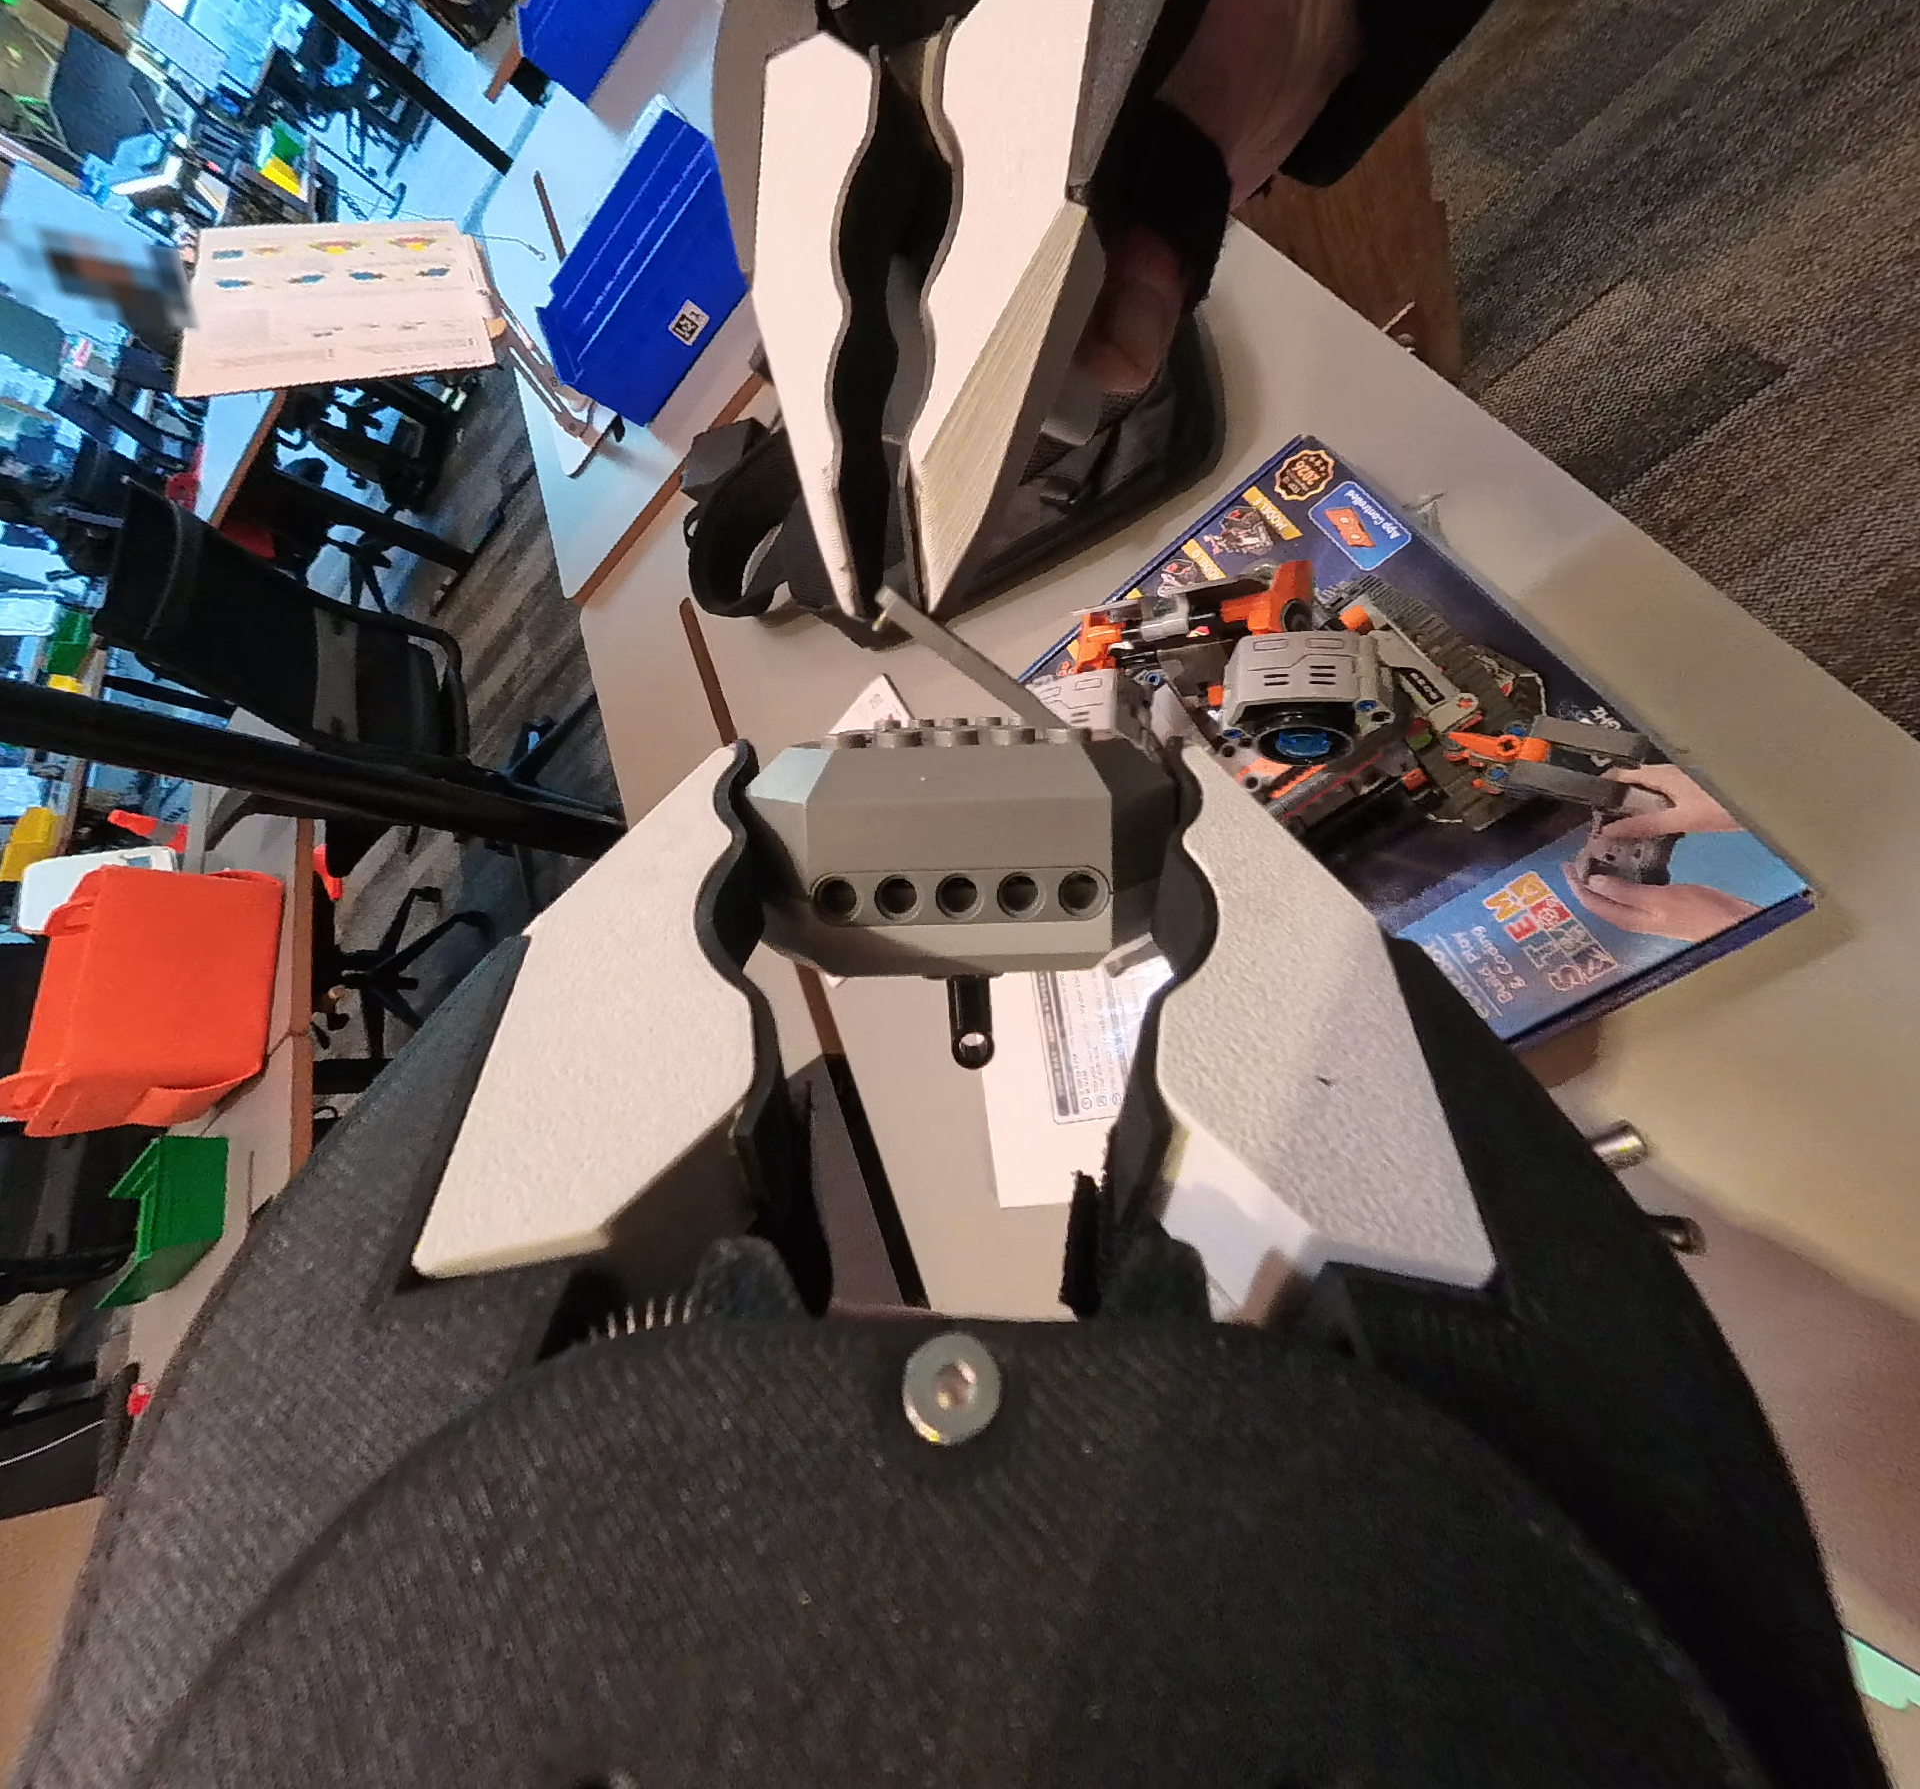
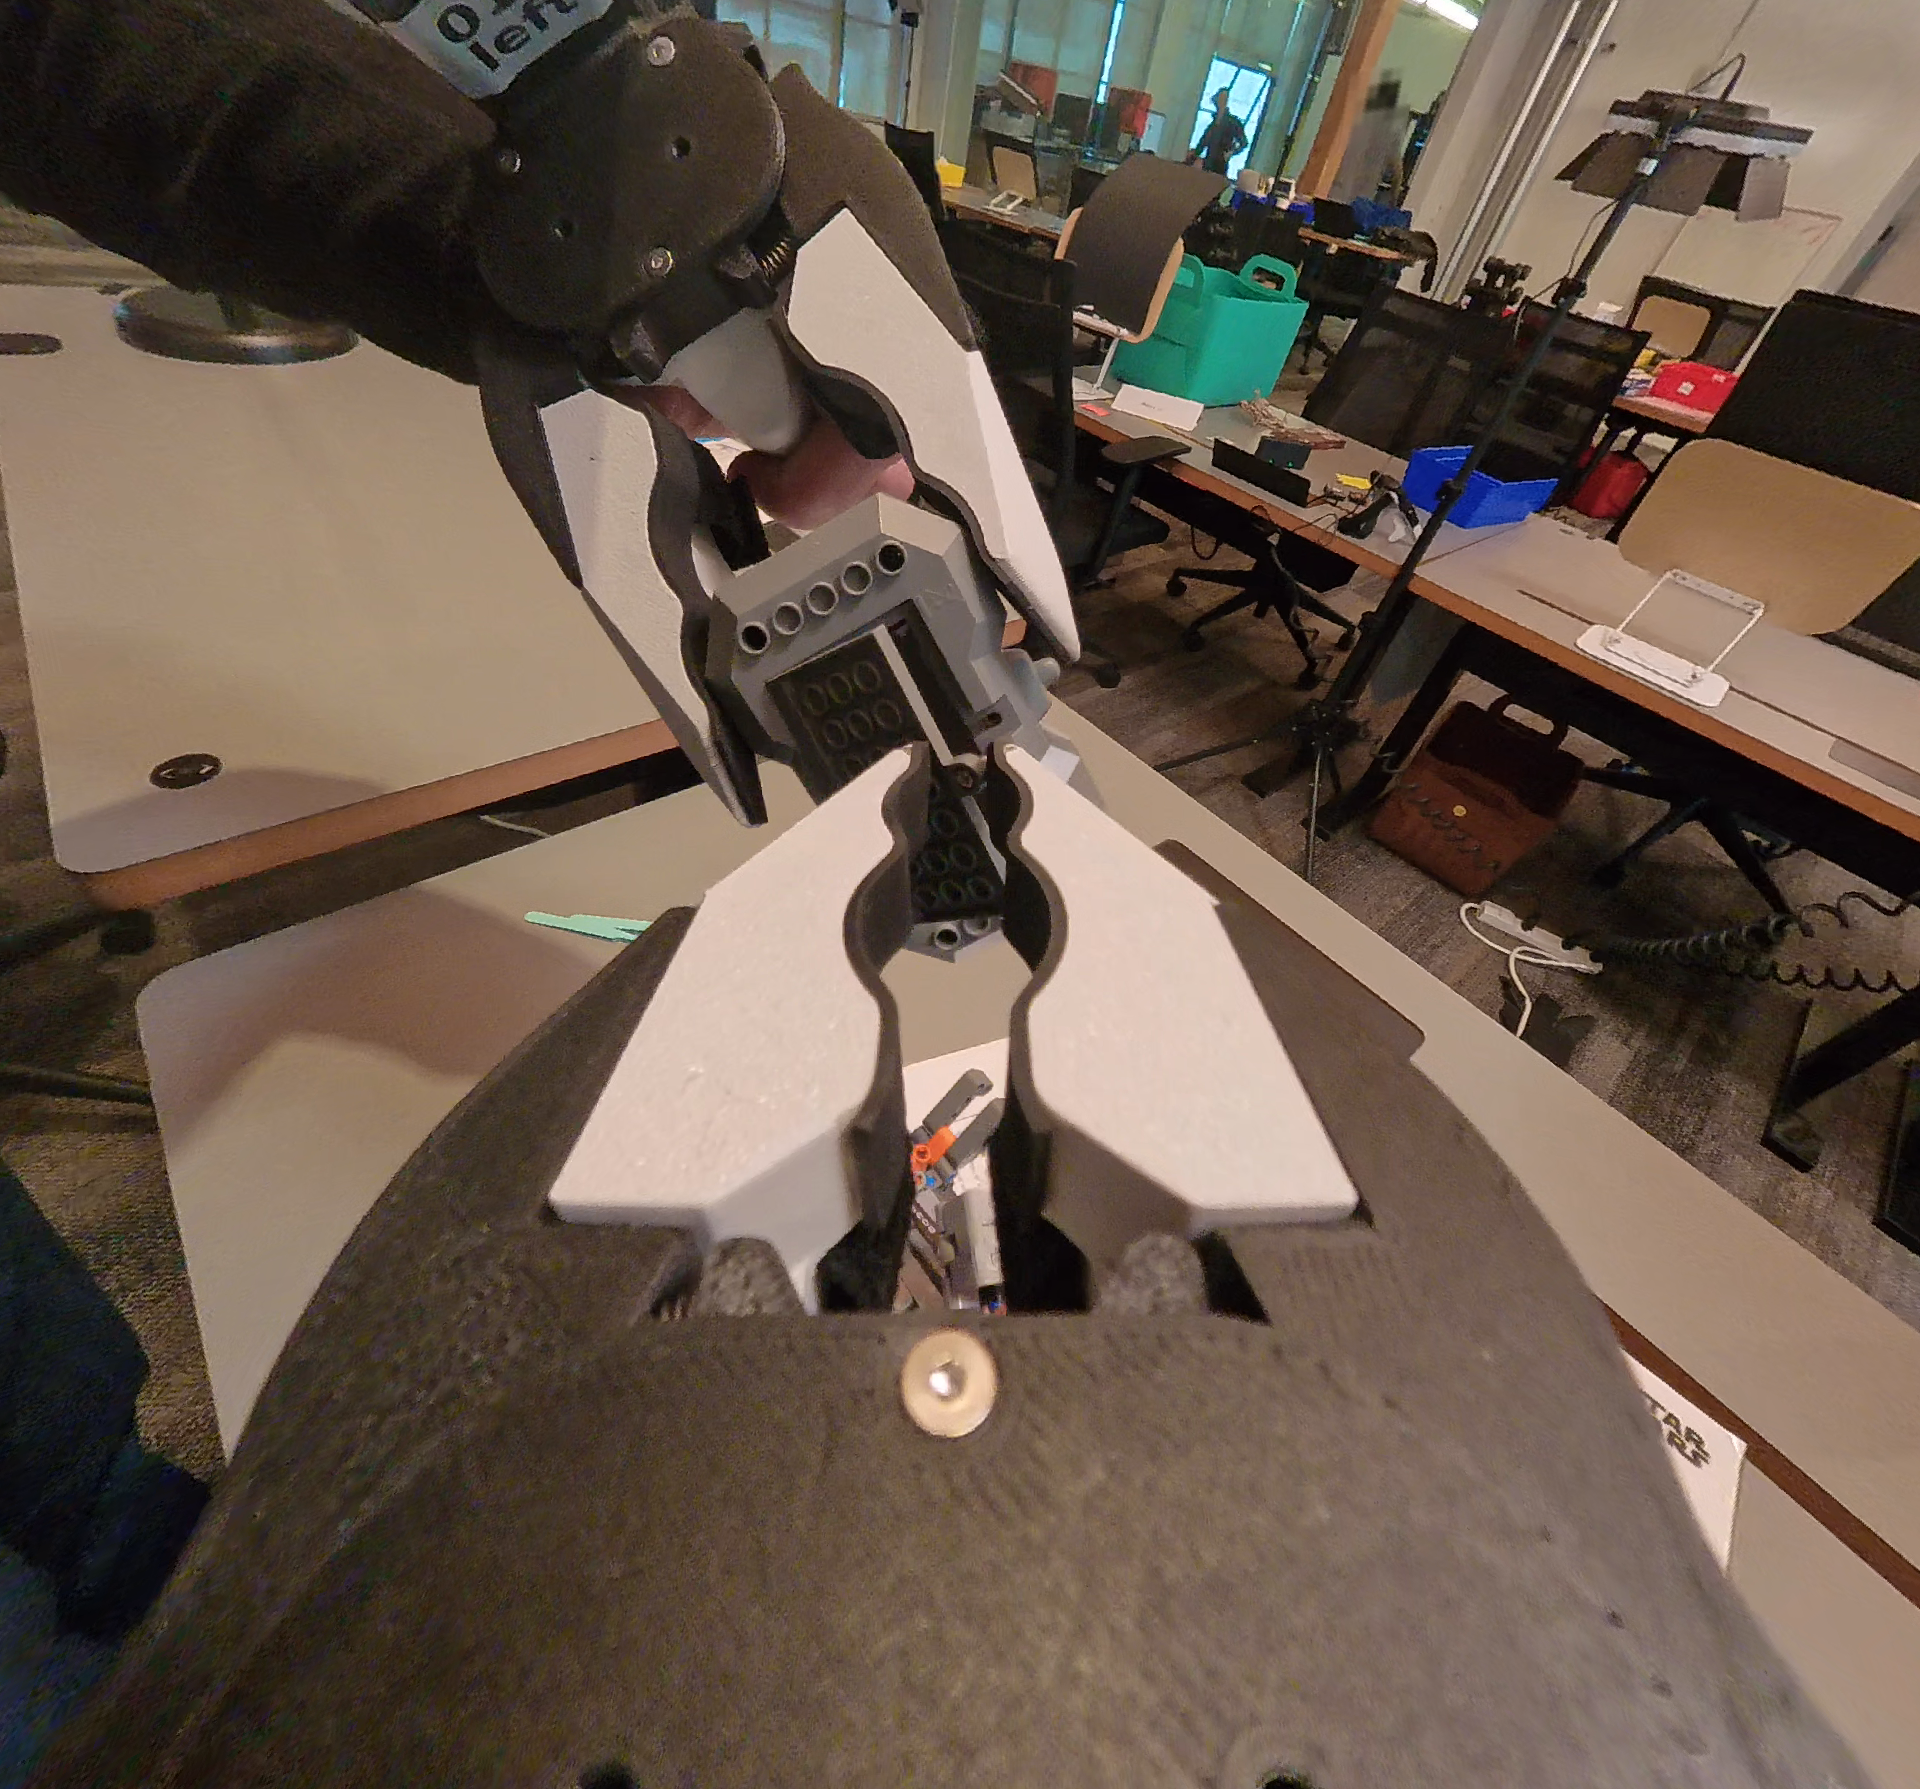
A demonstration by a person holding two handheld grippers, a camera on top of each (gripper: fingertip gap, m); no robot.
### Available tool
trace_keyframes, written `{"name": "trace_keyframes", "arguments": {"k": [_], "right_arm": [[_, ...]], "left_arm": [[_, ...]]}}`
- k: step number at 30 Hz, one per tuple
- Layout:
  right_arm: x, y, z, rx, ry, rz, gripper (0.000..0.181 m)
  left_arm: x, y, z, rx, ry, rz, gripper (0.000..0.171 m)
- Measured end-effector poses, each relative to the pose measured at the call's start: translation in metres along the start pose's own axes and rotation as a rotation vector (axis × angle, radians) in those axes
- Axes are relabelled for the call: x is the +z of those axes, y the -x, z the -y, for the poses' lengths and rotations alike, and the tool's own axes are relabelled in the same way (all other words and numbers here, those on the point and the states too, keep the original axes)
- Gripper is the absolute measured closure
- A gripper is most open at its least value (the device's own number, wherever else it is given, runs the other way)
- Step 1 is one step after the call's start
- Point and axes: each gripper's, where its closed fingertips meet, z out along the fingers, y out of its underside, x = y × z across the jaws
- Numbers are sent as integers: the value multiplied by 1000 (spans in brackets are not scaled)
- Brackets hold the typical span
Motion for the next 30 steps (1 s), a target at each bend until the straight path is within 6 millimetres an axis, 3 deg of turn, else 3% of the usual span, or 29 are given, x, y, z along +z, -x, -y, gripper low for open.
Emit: {"name": "trace_keyframes", "arguments": {"k": [17, 22, 30], "right_arm": [[-8, -16, 5, 98, -1, 109, 164], [-8, -6, -1, 85, 34, 170, 154], [3, -10, 2, 121, 5, 157, 174]], "left_arm": [[14, 14, 22, -21, -104, 87, 98], [10, 26, 25, -23, -113, 121, 98], [12, 35, 12, -128, -113, 138, 98]]}}
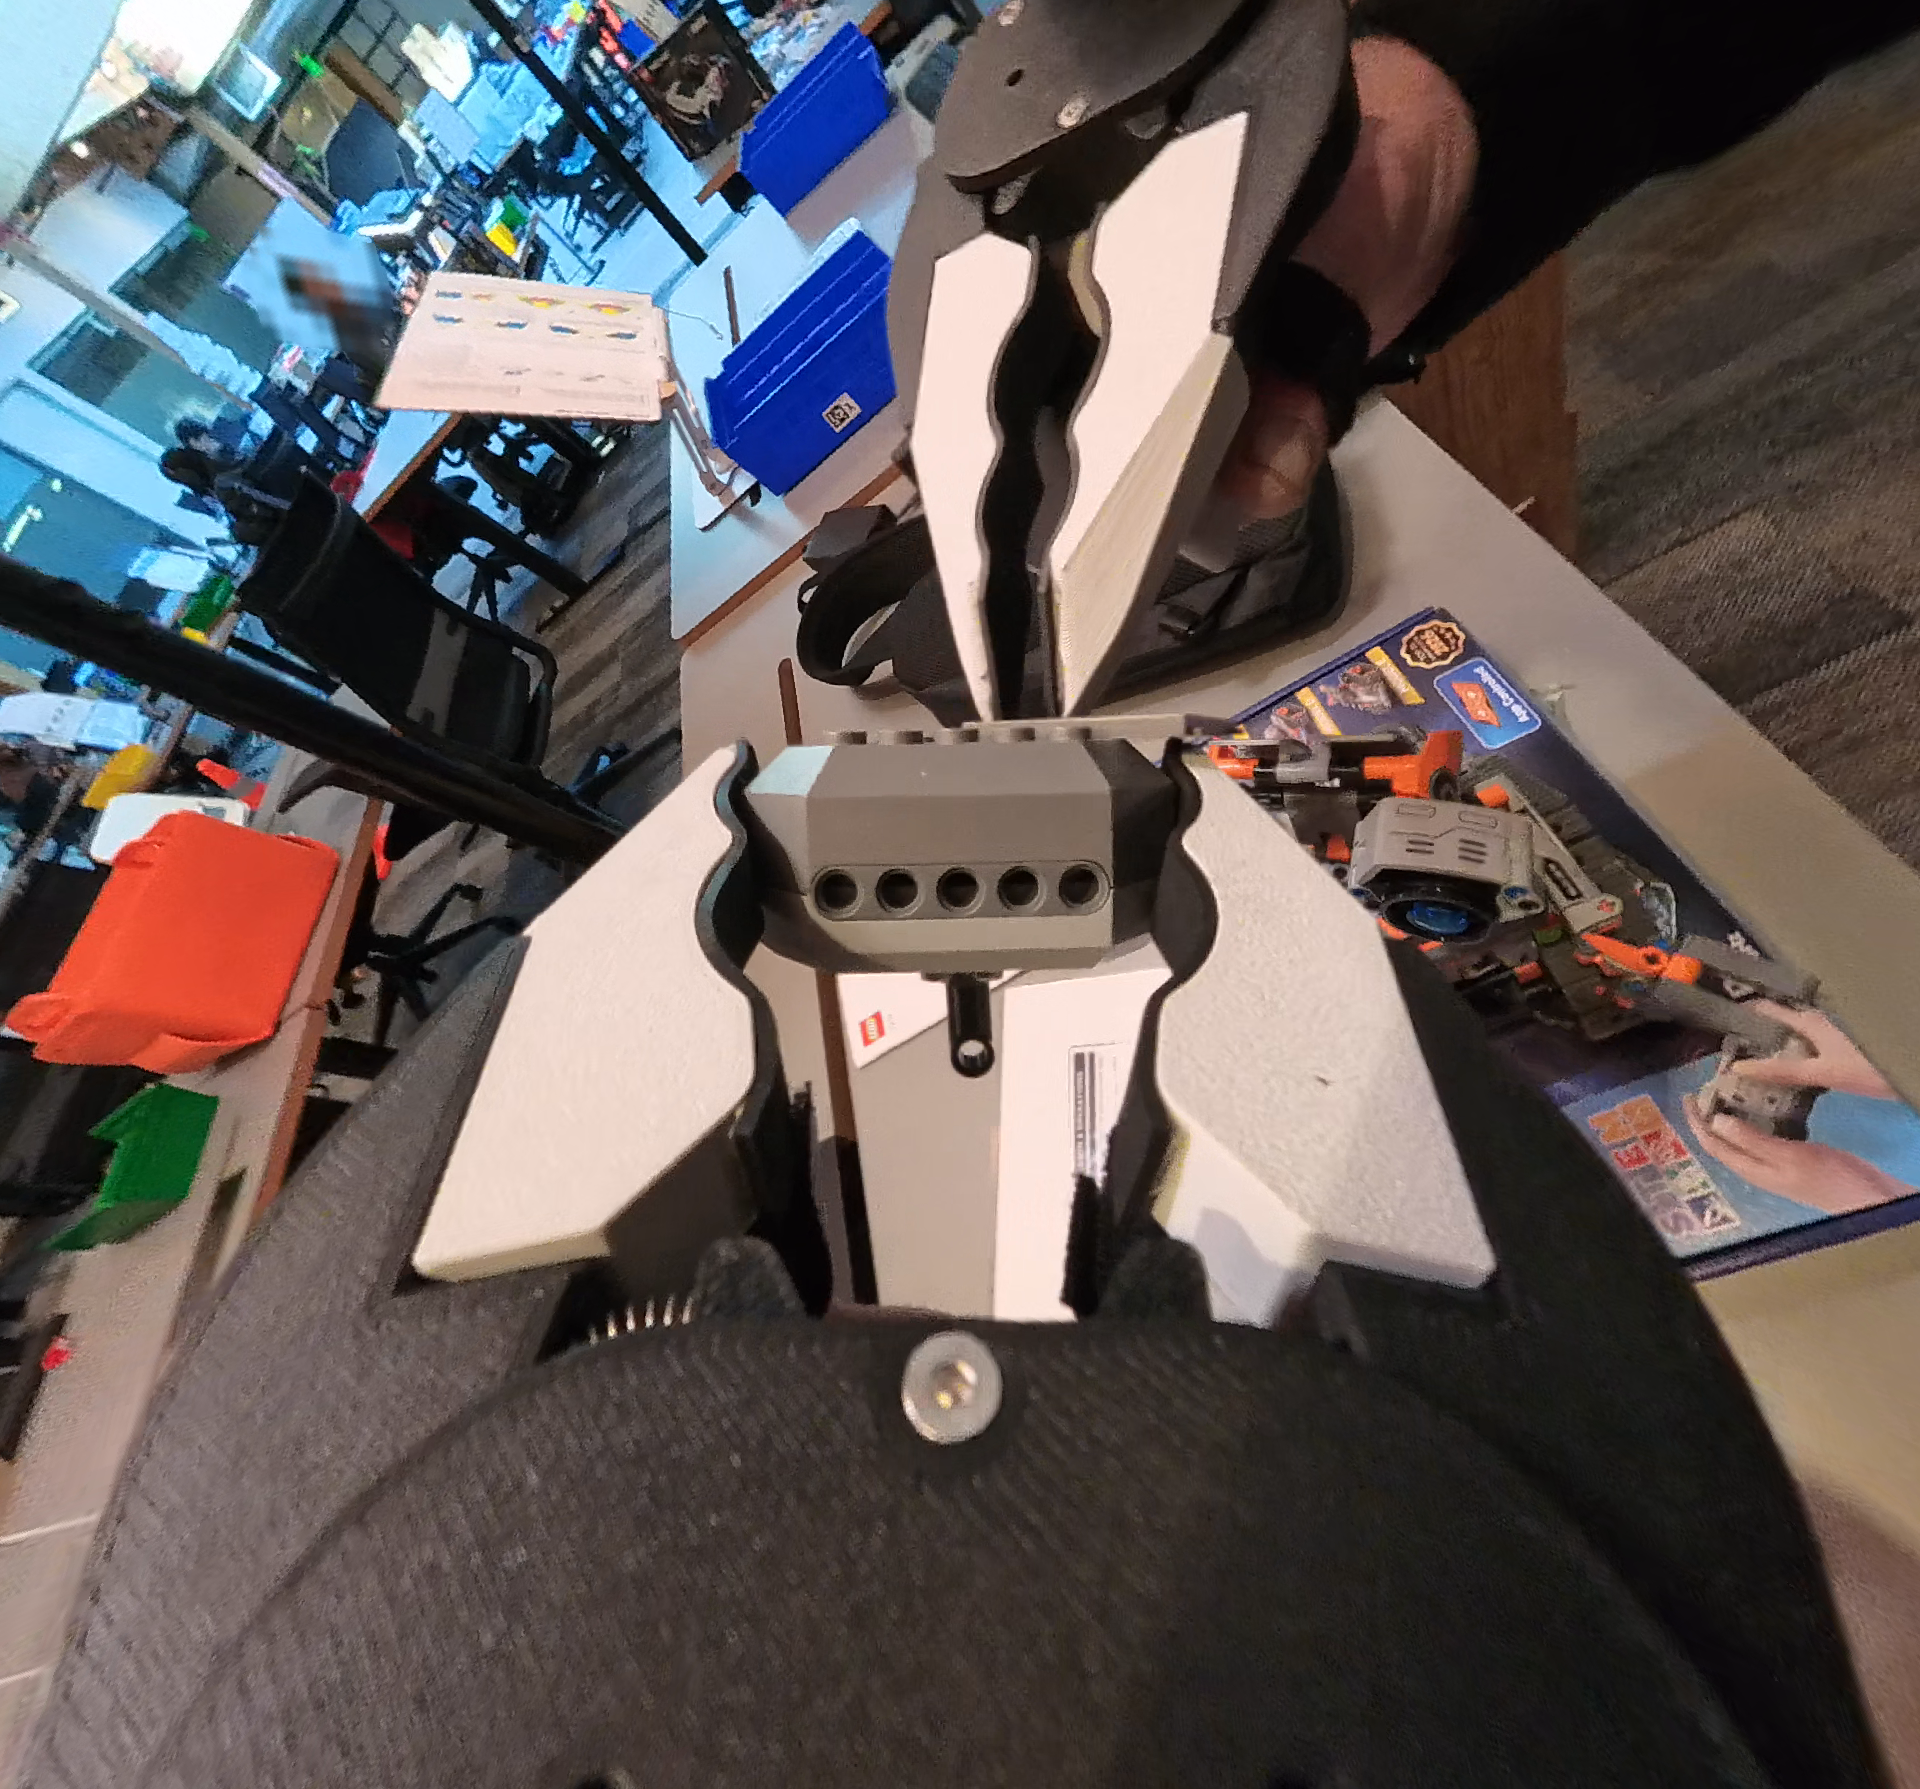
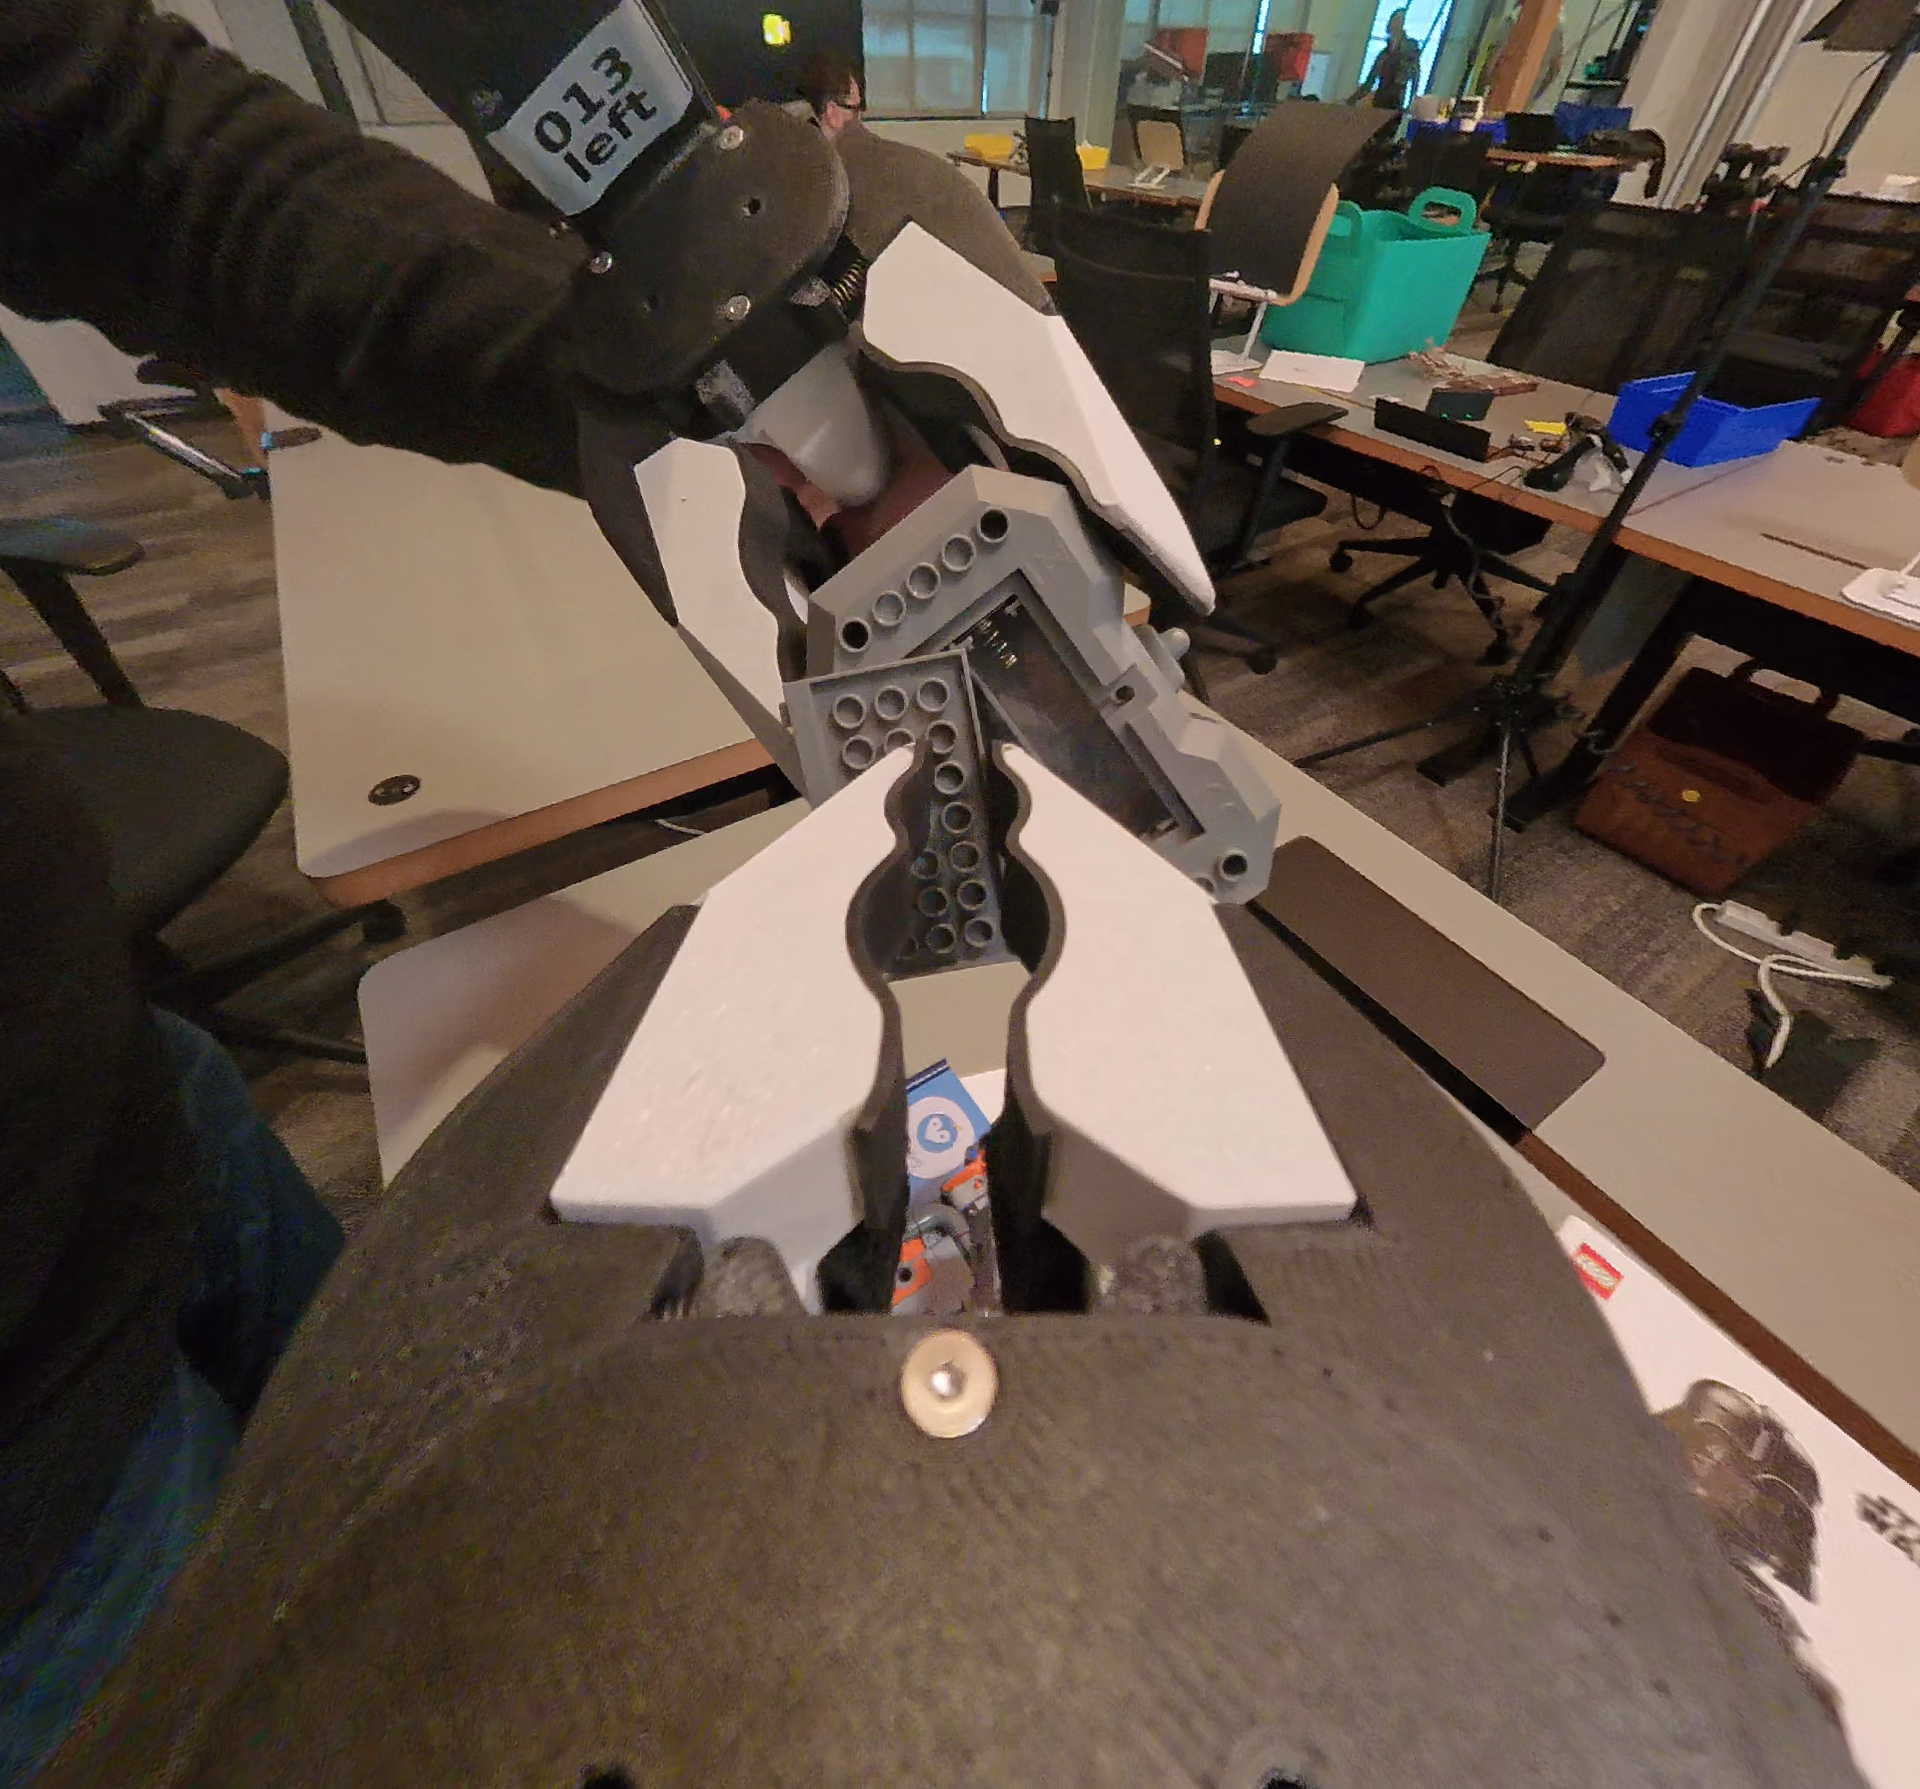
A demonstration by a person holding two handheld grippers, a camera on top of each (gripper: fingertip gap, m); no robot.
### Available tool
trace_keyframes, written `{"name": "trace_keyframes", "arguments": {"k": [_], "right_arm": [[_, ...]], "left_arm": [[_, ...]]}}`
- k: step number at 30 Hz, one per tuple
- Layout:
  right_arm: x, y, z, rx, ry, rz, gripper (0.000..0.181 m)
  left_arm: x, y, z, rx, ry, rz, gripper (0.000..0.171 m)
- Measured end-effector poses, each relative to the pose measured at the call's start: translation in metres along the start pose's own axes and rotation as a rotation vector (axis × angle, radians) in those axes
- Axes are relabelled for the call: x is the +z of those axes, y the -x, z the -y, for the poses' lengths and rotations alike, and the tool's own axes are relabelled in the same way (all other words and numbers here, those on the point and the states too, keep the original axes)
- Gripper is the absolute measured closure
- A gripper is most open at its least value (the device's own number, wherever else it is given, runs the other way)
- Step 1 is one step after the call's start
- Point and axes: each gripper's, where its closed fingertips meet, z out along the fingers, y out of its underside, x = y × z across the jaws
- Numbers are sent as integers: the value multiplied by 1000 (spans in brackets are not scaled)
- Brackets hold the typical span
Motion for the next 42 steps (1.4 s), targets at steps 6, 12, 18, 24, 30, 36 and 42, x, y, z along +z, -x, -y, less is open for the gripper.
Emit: {"name": "trace_keyframes", "arguments": {"k": [6, 12, 18, 24, 30, 36, 42], "right_arm": [[5, -5, -13, 131, 24, 52, 174], [15, -8, -17, 354, 51, 152, 174], [31, -9, -14, 551, 80, 243, 173], [43, -12, -9, 582, 95, 238, 171], [49, -5, -4, 640, 108, 335, 145], [53, -6, -8, 646, 130, 343, 149], [55, -10, -3, 649, 93, 307, 150]], "left_arm": [[4, 0, -14, -170, -19, -1, 98], [1, 0, -26, -381, -75, 22, 98], [-7, 0, -35, -554, -166, 40, 98], [-17, 5, -39, -623, -214, 69, 99], [-24, 11, -43, -686, -242, 85, 98], [-23, 10, -47, -722, -254, 78, 98], [-26, 13, -49, -756, -282, 97, 98]]}}
